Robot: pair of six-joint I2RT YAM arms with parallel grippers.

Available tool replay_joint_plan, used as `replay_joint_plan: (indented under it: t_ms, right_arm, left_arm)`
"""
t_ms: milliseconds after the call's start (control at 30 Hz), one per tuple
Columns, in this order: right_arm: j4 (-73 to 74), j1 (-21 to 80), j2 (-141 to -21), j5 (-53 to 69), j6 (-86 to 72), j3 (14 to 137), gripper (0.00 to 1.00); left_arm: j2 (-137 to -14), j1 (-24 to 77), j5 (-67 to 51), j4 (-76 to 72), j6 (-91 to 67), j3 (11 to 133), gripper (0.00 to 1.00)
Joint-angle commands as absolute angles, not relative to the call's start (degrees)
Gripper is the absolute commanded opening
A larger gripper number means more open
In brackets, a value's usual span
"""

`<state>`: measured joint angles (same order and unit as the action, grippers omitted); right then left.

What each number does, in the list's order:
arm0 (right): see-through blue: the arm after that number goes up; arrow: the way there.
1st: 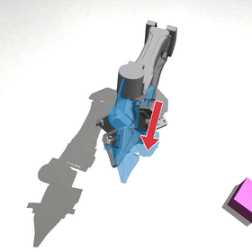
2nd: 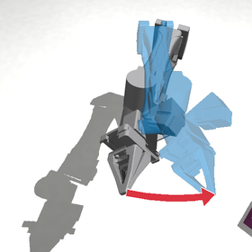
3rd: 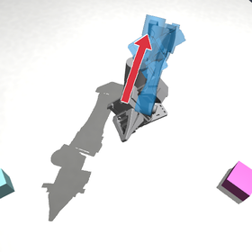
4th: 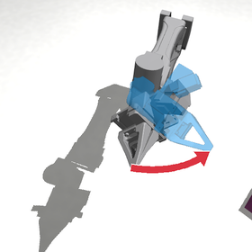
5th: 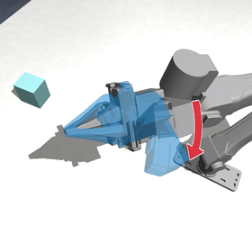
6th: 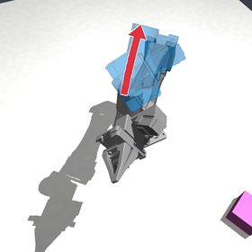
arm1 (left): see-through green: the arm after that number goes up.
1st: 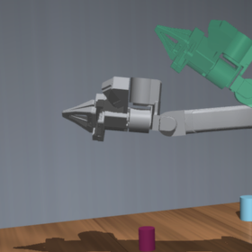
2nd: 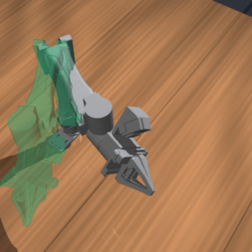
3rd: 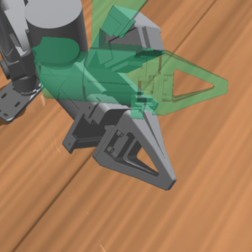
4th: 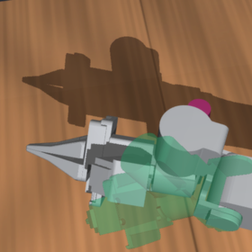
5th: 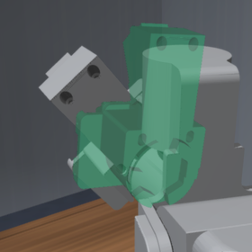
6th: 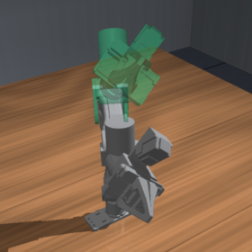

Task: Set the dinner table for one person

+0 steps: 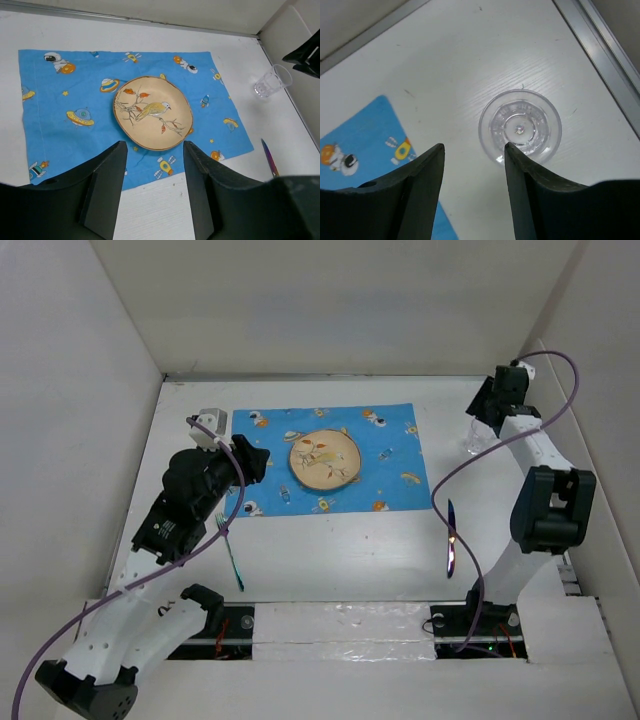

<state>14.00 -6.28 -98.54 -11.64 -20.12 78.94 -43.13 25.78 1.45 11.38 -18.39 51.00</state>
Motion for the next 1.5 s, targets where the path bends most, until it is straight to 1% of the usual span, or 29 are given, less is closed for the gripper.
replay_joint_plan:
  t_ms: [0, 133, 233, 300, 333, 367, 433, 467, 600, 633, 700, 767, 800, 833, 867, 967, 1000, 1033, 1100, 1300, 1467]
  right_arm:
    - [18.90, -6.94, -102.55, -13.45, -17.58, 84.81, 0.57]
    - [17.84, -7.47, -106.60, -12.22, -17.05, 85.95, 0.56]
    - [19.77, -7.47, -110.99, -10.90, -16.88, 89.73, 0.54]
    - [19.95, -7.47, -112.93, -10.72, -16.79, 91.66, 0.44]
    - [20.82, -7.47, -114.33, -10.46, -16.79, 92.37, 0.38]
    - [21.35, -7.47, -114.52, -9.85, -16.61, 92.98, 0.20]
    - [19.35, -7.47, -113.73, -10.72, -16.87, 91.85, 0.03]
    - [18.20, -6.86, -111.99, -12.81, -17.48, 91.15, 0.00]
    - [16.79, -6.33, -107.15, -14.94, -17.32, 90.00, 0.00]
    - [14.44, -4.94, -105.83, -14.68, -16.62, 89.13, 0.00]
    - [12.22, -3.26, -103.63, -12.92, -15.65, 89.12, 0.00]
    - [16.06, -0.01, -105.45, -11.53, -13.02, 93.67, 0.00]
    - [16.08, 1.04, -106.43, -11.08, -12.22, 95.87, 0.00]
    - [18.26, 2.27, -107.65, -10.55, -10.82, 97.89, 0.00]
    - [18.98, 4.46, -108.80, -10.11, -10.20, 101.30, 0.00]
    - [20.91, 8.33, -112.40, -9.76, -7.65, 106.06, 0.00]
    - [21.53, 9.65, -115.28, -9.41, -6.34, 108.09, 0.00]
    - [21.53, 9.67, -115.31, -9.40, -6.33, 108.11, 0.00]
    - [23.63, 11.07, -117.59, -8.88, -5.63, 111.87, 0.00]
    - [25.48, 13.53, -124.01, -9.14, -3.96, 117.85, 0.00]
    - [25.66, 15.38, -126.12, -10.37, -3.52, 118.56, 0.00]
  left_arm:
    - [-42.19, 25.58, 0.26, 8.35, -18.37, 50.45, 0.46]
    - [-42.19, 25.58, 0.53, 8.79, -18.54, 50.71, 0.48]
    - [-42.97, 25.58, 2.27, 8.96, -18.89, 50.71, 0.49]
    - [-43.59, 24.96, 3.51, 10.10, -19.68, 51.15, 0.49]
    - [-44.55, 24.96, 5.69, 10.54, -21.08, 51.50, 0.47]
    - [-45.00, 24.44, 6.84, 11.50, -21.96, 51.85, 0.47]
    - [-46.31, 24.43, 11.48, 12.39, -24.51, 52.64, 0.42]
    - [-46.84, 24.43, 12.30, 13.70, -27.04, 53.08, 0.41]
    - [-48.60, 24.43, 13.10, 14.68, -28.21, 54.14, 0.31]
    - [-48.69, 24.43, 12.05, 14.59, -28.13, 54.31, 0.24]
    - [-48.08, 24.43, 11.08, 13.54, -26.73, 53.88, 0.14]
    - [-46.76, 23.91, 10.90, 12.22, -25.93, 52.83, 0.04]
    - [-46.76, 23.91, 10.90, 12.22, -25.84, 52.82, 0.04]
    - [-46.84, 23.91, 11.25, 12.39, -25.93, 52.82, 0.01]
    - [-47.02, 23.91, 11.34, 12.83, -25.93, 52.91, 0.00]
    - [-47.64, 23.91, 11.95, 13.27, -25.75, 53.09, 0.00]
    - [-48.33, 23.91, 12.13, 13.88, -25.66, 53.43, 0.00]
    - [-48.34, 23.91, 12.13, 13.89, -25.66, 53.44, 0.00]
    - [-48.43, 23.91, 11.69, 13.89, -25.66, 53.53, 0.00]
    - [-47.82, 23.91, 11.07, 13.36, -25.05, 53.26, 0.00]
    - [-47.37, 23.91, 11.34, 13.27, -24.79, 53.09, 0.00]
